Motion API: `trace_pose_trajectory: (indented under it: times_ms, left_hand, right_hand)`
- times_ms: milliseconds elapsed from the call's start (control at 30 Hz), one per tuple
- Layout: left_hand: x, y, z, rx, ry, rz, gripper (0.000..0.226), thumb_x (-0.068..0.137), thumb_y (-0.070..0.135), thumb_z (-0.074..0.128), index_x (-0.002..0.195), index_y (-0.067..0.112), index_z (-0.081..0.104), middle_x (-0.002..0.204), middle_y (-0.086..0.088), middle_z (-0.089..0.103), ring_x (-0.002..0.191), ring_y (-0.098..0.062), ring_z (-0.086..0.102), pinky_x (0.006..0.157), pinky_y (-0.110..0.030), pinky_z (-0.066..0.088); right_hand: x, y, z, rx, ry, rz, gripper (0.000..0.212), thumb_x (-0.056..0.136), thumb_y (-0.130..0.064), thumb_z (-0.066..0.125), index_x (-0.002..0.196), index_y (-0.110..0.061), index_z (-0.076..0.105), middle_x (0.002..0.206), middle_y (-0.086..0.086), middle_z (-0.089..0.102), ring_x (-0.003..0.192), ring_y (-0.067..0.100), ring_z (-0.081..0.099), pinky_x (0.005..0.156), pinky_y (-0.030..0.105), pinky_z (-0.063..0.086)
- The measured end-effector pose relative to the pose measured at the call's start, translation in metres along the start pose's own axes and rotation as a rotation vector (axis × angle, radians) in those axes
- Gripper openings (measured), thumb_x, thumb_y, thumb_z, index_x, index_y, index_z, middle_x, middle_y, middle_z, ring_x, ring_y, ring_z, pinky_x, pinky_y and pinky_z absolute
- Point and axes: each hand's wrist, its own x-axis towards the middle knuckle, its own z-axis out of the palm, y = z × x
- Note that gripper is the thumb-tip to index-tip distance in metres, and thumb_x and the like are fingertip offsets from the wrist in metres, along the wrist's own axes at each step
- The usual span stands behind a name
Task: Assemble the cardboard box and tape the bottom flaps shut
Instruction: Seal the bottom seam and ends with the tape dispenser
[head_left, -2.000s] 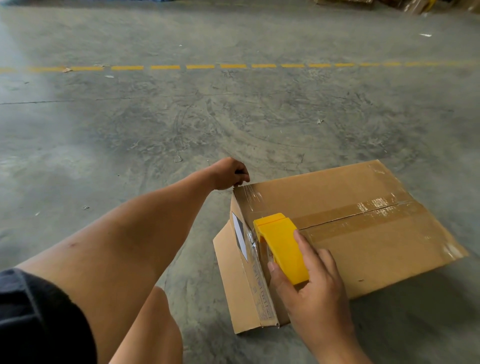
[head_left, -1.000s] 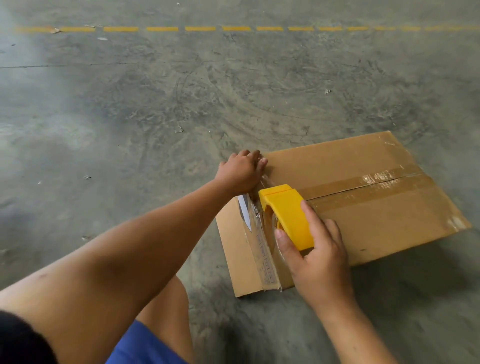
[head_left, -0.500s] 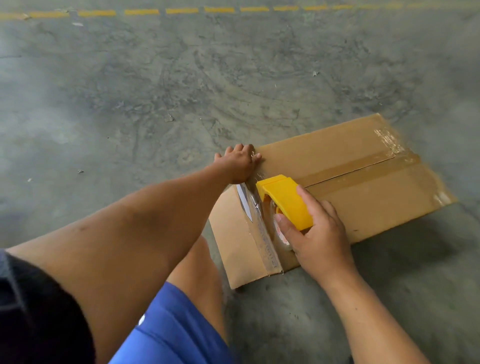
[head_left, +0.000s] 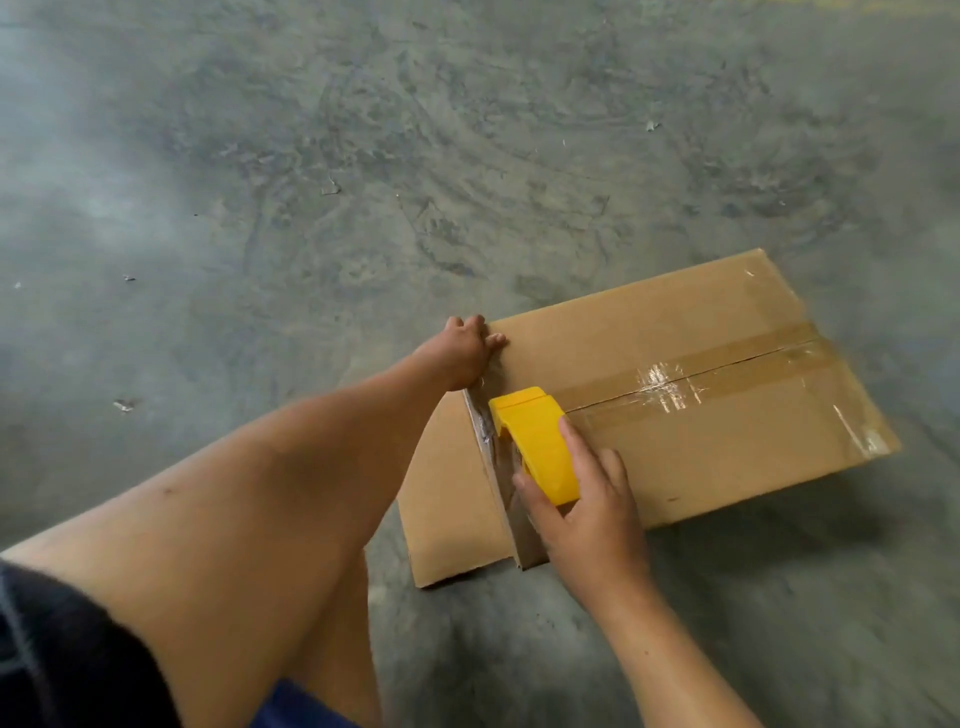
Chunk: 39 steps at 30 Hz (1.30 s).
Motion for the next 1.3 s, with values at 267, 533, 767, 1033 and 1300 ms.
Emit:
trace_pose_trajectory:
  times_ms: [267,533,767,1033,1300]
  left_hand:
    - [0.009,0.018,0.034,-0.143,0.064,0.028,0.058,0.103,0.054,0.037,0.148,0.018,0.040,0.143,-0.011,0.037,0.125,-0.031,0.050,0.091,-0.032,0.036]
    - [0.010,0.013,0.028,-0.061,0.025,0.051,0.057,0.104,0.054,0.032,0.146,0.018,0.042,0.142,-0.014,0.037,0.126,-0.035,0.048,0.103,-0.038,0.036]
    - [0.005,0.019,0.023,0.010,-0.005,0.012,0.058,0.105,0.055,0.029,0.148,0.018,0.039,0.145,-0.014,0.035,0.129,-0.037,0.045,0.107,-0.042,0.035]
    - [0.000,0.020,0.025,0.037,0.001,0.030,0.057,0.106,0.053,0.027,0.152,0.020,0.033,0.151,-0.013,0.028,0.138,-0.037,0.037,0.113,-0.045,0.030]
    - [-0.027,0.017,0.031,0.594,0.017,0.370,0.061,0.106,0.051,0.012,0.160,0.030,-0.007,0.168,0.005,-0.015,0.153,-0.021,-0.018,0.121,-0.055,-0.006]
  right_hand:
    - [0.006,0.042,0.004,0.029,0.061,0.011,0.074,0.083,-0.064,0.049,0.148,-0.037,0.028,0.107,-0.009,0.034,0.086,0.001,0.041,0.062,0.015,0.037]
    - [0.009,0.051,-0.003,0.018,0.032,-0.059,0.072,0.085,-0.060,0.054,0.148,-0.035,0.029,0.113,-0.004,0.041,0.101,0.014,0.047,0.078,0.034,0.048]
    - [-0.020,0.068,-0.001,0.048,0.071,-0.069,0.072,0.085,-0.060,0.052,0.148,-0.035,0.029,0.105,-0.007,0.036,0.087,0.006,0.041,0.060,0.011,0.033]
    - [-0.015,0.077,0.009,0.058,0.157,-0.151,0.068,0.086,-0.056,0.055,0.147,-0.031,0.034,0.100,-0.007,0.036,0.085,0.009,0.044,0.057,0.016,0.032]
    - [-0.018,0.068,0.003,0.035,0.133,-0.123,0.069,0.087,-0.056,0.054,0.148,-0.032,0.031,0.104,-0.006,0.036,0.090,0.011,0.045,0.067,0.027,0.040]
